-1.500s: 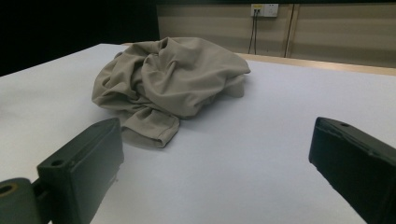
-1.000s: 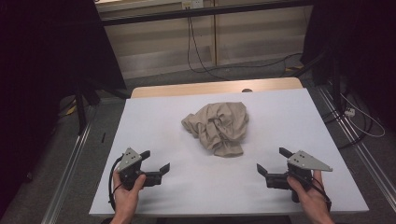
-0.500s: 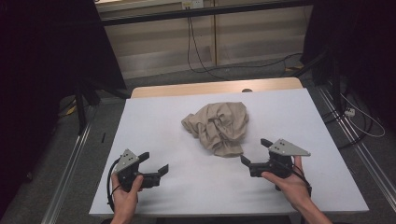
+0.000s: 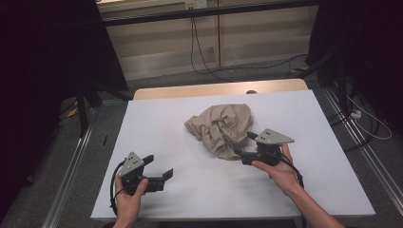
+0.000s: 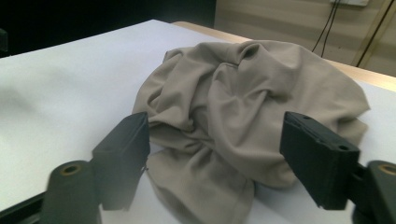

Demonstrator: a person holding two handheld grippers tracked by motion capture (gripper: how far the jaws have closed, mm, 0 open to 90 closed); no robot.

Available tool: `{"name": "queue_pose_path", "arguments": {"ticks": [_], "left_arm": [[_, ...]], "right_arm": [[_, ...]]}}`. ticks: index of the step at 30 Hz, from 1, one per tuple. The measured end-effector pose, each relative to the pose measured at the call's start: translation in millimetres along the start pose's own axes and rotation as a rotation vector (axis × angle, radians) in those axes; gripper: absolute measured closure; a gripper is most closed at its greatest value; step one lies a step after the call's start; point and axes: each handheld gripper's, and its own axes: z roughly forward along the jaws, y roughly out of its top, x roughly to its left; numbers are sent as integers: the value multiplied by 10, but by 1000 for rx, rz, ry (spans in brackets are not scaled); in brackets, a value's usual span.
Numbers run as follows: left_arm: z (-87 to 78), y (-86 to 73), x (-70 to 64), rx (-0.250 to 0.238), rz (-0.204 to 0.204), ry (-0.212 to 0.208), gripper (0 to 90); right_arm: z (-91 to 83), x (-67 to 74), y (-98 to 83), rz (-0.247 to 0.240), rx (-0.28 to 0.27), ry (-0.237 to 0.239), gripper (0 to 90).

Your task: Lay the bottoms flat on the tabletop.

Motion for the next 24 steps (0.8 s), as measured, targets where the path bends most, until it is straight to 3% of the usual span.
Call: {"name": "queue_pose_path", "arguments": {"ticks": [4,6,9,10,21,23,24], "left_arm": [[-21,-6,-3,0,3,-2,57],[-25,-9,-1,-1,0,0,57],[-24,-11,4,-2,0,-3,57],[-25,-11,5,0,4,-3,57],[-67,-21,28,2,3,2,58],[-73,-23,25,4,5,-1,58],[-77,-25,26,2,8,-6,64]], "right_arm": [[222,-27,77,-9,23,0,315],[305,-21,106,-13,63,22,308],[380,-12,123,-17,56,30,319],[456,-16,148,-18,78,33,301],[808,-6,234,-14,122,29,231],[874,5,199,-26,145,24,243],[930,6,146,-42,177,7,354]]}}
